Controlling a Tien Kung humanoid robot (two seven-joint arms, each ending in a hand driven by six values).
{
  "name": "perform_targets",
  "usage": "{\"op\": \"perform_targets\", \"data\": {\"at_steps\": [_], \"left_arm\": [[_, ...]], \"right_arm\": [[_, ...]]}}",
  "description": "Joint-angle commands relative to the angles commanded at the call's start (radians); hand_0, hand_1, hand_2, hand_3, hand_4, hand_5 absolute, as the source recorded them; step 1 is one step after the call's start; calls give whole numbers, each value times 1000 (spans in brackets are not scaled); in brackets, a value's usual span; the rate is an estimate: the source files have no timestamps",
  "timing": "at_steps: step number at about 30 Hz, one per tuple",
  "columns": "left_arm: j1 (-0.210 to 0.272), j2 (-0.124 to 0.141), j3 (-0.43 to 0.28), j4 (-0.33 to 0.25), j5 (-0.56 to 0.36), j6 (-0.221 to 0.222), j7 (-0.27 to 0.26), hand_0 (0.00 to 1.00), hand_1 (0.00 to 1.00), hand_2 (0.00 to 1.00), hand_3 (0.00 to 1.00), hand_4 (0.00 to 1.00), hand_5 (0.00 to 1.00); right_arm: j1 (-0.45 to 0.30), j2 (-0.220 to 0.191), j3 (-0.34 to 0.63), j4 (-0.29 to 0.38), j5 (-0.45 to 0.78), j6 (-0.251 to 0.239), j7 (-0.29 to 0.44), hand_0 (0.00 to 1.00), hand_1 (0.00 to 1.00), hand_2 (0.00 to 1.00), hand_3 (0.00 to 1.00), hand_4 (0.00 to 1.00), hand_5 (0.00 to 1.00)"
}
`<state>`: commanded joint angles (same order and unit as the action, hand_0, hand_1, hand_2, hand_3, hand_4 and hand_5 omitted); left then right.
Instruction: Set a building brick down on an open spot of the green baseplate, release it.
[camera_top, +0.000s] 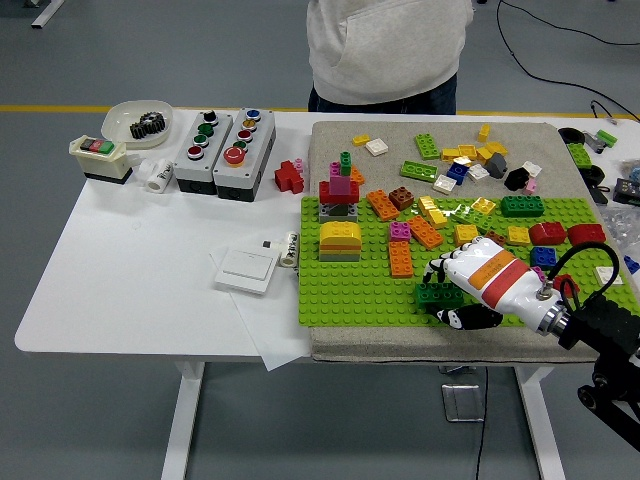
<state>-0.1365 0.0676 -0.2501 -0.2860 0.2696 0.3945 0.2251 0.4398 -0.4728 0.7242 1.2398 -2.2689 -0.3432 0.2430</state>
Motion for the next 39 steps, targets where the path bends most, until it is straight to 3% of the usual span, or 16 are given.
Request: {"op": "perform_targets", "data": {"at_steps": [39], "left_arm": [[-2, -3, -6, -2, 15, -2, 8, 742, 722, 715, 588, 637, 662]], "right_arm": [[-5, 26, -10, -44, 0, 4, -14, 180, 361, 477, 505, 643, 357]]}}
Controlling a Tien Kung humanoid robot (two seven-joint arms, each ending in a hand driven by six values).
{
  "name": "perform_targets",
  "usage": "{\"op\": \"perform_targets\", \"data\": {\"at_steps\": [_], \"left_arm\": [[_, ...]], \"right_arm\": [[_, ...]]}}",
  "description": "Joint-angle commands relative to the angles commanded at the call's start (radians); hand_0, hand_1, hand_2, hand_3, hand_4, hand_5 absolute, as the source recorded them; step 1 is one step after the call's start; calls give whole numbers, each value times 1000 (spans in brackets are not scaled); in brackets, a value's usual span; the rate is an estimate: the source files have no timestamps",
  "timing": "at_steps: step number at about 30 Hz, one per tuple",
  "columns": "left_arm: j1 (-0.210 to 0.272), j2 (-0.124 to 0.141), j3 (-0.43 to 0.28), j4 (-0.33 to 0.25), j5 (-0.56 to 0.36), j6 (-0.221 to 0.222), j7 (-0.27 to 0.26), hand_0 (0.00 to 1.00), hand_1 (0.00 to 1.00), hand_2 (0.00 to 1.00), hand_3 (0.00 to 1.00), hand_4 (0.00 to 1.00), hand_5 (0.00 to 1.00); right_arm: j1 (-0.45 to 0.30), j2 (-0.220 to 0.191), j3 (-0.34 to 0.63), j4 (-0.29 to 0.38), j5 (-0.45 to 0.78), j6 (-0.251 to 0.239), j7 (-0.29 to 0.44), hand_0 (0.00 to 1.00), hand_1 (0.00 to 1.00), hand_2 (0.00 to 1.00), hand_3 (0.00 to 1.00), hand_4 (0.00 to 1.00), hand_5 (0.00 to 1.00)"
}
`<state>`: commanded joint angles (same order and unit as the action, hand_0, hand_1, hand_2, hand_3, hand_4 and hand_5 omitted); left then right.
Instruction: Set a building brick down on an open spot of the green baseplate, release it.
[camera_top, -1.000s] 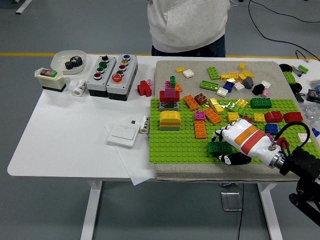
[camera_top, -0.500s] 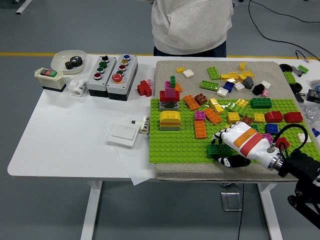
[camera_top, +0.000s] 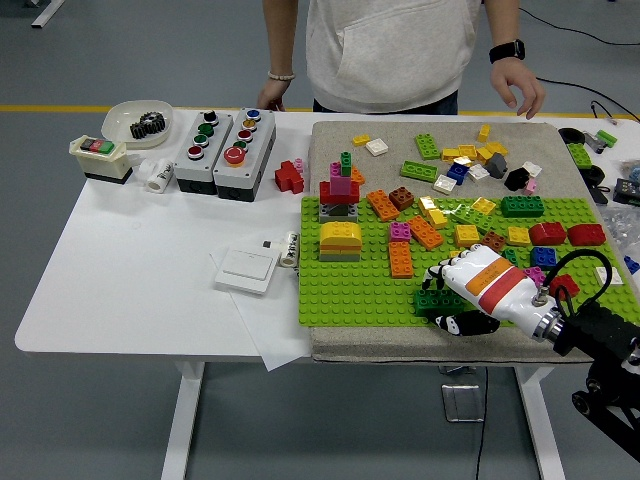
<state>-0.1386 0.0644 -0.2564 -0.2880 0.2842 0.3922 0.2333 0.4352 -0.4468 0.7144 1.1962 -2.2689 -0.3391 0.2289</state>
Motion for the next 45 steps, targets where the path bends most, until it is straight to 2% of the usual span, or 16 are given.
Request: {"op": "perform_targets", "data": {"at_steps": [31, 42, 43, 45], "left_arm": [[2, 0, -9, 0, 19, -1, 6, 742, 722, 716, 589, 638, 663], [0, 1, -10, 0, 21, 0, 6, 741, 721, 716, 589, 638, 663], [0, 1, -10, 0, 21, 0, 6, 741, 721, 716, 589, 638, 664], [0, 1, -9, -1, 20, 0, 6, 741, 721, 716, 589, 638, 664]], "right_arm": [[-5, -4, 10, 2, 0, 33, 4, 220, 402, 505, 515, 663, 330], [-6, -4, 17, 1, 0, 36, 0, 257, 418, 537, 539, 690, 333], [-7, -4, 18, 0, 0, 37, -1, 271, 424, 555, 576, 714, 342], [-7, -4, 20, 0, 0, 41, -3, 271, 424, 555, 576, 714, 342]]}}
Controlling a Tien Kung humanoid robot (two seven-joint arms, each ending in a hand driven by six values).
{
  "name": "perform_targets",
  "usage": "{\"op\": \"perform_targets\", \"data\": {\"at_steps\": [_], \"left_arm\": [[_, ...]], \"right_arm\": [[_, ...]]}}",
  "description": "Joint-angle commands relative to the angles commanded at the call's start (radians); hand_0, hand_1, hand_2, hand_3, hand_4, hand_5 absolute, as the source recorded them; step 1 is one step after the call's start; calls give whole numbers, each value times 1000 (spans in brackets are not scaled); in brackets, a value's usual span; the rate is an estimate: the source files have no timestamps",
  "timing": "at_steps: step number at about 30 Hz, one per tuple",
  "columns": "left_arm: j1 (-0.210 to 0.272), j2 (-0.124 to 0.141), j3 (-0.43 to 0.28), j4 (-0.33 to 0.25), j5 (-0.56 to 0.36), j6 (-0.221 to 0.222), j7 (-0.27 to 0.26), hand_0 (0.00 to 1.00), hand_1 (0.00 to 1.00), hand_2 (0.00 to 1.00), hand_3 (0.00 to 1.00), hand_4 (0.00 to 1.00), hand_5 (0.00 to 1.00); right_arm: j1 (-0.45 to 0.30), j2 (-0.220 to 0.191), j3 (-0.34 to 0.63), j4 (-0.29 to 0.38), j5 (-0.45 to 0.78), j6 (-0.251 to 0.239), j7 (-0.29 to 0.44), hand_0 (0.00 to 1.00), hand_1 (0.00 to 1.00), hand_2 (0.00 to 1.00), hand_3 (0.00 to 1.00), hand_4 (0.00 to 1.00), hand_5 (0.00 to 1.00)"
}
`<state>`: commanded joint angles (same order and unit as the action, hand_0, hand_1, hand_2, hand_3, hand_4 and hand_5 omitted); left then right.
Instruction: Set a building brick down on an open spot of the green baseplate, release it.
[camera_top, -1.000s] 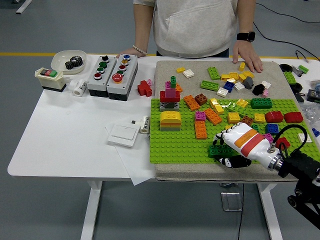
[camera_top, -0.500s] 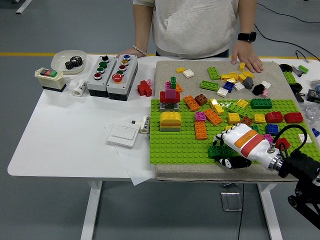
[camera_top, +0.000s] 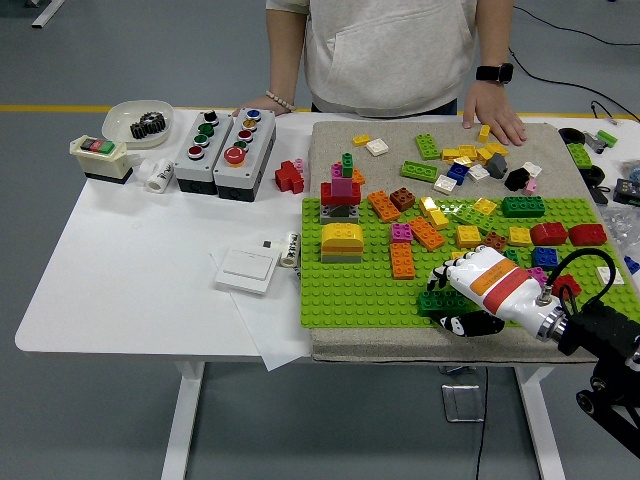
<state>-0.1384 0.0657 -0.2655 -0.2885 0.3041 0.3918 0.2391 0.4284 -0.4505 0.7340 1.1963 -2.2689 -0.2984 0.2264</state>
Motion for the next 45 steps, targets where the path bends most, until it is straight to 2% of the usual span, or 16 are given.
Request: {"op": "perform_targets", "data": {"at_steps": [4, 5, 10, 11, 22, 23, 28, 29, 33, 34, 40, 41, 45], "left_arm": [[-1, 0, 1, 0, -1, 0, 0, 741, 721, 716, 589, 638, 664], [-1, 0, 1, 0, -1, 0, 0, 741, 720, 712, 588, 638, 663], [-1, 1, 4, -1, -5, 1, -2, 741, 720, 712, 588, 638, 663], [-1, 1, 4, -1, -6, 1, -3, 741, 721, 712, 588, 638, 662], [-1, 1, 5, -1, -6, 0, -2, 741, 720, 713, 588, 638, 663], [-1, 1, 5, -1, -7, 0, -3, 741, 720, 713, 587, 637, 662], [0, 1, 6, 0, -8, 0, -3, 741, 720, 713, 587, 637, 662], [0, 1, 6, 0, -8, 0, -3, 740, 720, 714, 587, 636, 662], [2, 1, 5, 0, -8, -1, -3, 740, 720, 714, 587, 636, 662], [2, 1, 6, 0, -8, -1, -3, 739, 722, 713, 587, 635, 661], [2, 1, 8, 1, -10, 0, -5, 739, 722, 713, 587, 635, 661], [1, 1, 8, 1, -10, 0, -5, 741, 721, 712, 587, 634, 660], [1, 1, 10, 1, -14, 0, -7, 741, 721, 712, 587, 634, 660]], "right_arm": [[-1, -1, 2, 0, 0, 2, 1, 271, 424, 555, 576, 714, 342], [-1, -1, 2, 0, 0, 2, 1, 288, 439, 602, 697, 800, 368], [-4, 0, 8, 0, 0, 6, -2, 288, 439, 602, 697, 800, 368], [-5, 1, 9, 0, 0, 6, -3, 292, 440, 613, 780, 833, 371], [-10, -4, 20, 17, 0, 0, -1, 292, 440, 617, 792, 839, 370], [-11, -5, 22, 20, 0, 2, -1, 295, 442, 624, 799, 865, 386], [-21, -12, 36, 46, 0, 24, -11, 295, 442, 624, 799, 865, 386], [-23, -13, 39, 49, 0, 28, -14, 408, 586, 738, 886, 998, 576], [-49, -24, 73, 101, 0, 42, -23, 408, 586, 738, 886, 998, 576], [-57, -28, 82, 118, 0, 39, -24, 669, 706, 812, 913, 998, 608], [-96, -55, 114, 188, 0, 20, -30, 669, 706, 812, 913, 998, 608], [-106, -62, 118, 202, 8, 10, -33, 751, 730, 803, 840, 998, 618], [-137, -79, 131, 235, 39, -5, -31, 751, 730, 803, 840, 998, 618]]}}
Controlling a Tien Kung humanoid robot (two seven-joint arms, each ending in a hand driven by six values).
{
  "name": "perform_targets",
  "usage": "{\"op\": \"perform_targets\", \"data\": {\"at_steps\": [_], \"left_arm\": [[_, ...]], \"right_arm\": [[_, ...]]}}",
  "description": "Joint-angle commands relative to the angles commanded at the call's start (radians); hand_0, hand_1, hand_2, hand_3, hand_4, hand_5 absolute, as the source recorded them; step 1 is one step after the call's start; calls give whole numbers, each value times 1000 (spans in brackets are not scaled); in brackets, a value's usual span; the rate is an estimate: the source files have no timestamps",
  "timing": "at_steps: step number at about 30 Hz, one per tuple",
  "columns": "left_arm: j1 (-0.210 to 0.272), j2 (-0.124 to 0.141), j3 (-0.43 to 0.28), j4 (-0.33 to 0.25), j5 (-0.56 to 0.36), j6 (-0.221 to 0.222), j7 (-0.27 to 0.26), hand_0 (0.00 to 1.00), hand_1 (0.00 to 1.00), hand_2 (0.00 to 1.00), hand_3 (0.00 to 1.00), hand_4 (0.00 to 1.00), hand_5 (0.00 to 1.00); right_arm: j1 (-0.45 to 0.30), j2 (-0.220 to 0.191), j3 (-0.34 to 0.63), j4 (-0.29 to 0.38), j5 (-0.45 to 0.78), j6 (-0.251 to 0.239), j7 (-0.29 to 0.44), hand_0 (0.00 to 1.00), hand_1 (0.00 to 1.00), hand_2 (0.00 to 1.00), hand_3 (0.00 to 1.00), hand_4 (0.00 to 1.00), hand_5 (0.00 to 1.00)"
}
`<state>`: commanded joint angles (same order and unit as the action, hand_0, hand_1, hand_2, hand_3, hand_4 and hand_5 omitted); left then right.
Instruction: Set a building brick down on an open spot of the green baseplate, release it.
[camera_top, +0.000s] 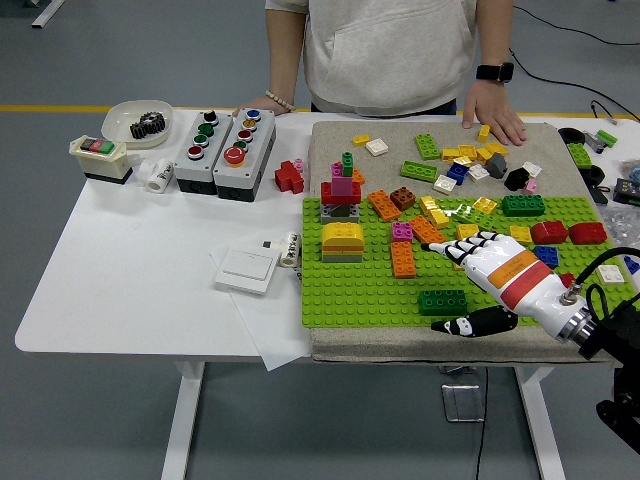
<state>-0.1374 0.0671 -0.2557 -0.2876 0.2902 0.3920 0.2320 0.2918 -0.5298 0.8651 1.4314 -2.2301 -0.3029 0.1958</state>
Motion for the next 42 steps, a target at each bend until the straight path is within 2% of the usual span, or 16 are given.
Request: {"op": "perform_targets", "data": {"at_steps": [1, 2, 7, 8, 19, 42], "left_arm": [[0, 0, 0, 0, -1, 0, 0, 741, 721, 712, 587, 634, 660], [0, 0, 0, 0, 0, 0, 0, 741, 721, 711, 587, 635, 662], [0, 0, -2, 0, 3, 0, 1, 741, 721, 711, 587, 635, 662], [1, 0, -2, 0, 4, 0, 1, 741, 721, 711, 587, 635, 661], [1, 0, -4, 1, 7, -1, 3, 741, 721, 712, 587, 635, 661], [2, 1, -18, 0, 35, -3, 13, 741, 721, 712, 586, 636, 663]], "right_arm": [[-6, -4, 2, 6, 8, 1, 5, 751, 730, 803, 840, 998, 618], [-12, -9, 3, 12, 15, 1, 9, 706, 693, 747, 651, 825, 490], [-35, -29, 3, 40, 41, 5, 26, 706, 693, 747, 651, 825, 490], [-38, -31, 2, 42, 42, 6, 27, 705, 682, 729, 593, 788, 486], [-45, -42, -25, 33, 38, 41, 23, 685, 671, 719, 578, 780, 482], [-17, -22, -56, 3, 49, 34, 18, 612, 601, 660, 556, 773, 473]]}}
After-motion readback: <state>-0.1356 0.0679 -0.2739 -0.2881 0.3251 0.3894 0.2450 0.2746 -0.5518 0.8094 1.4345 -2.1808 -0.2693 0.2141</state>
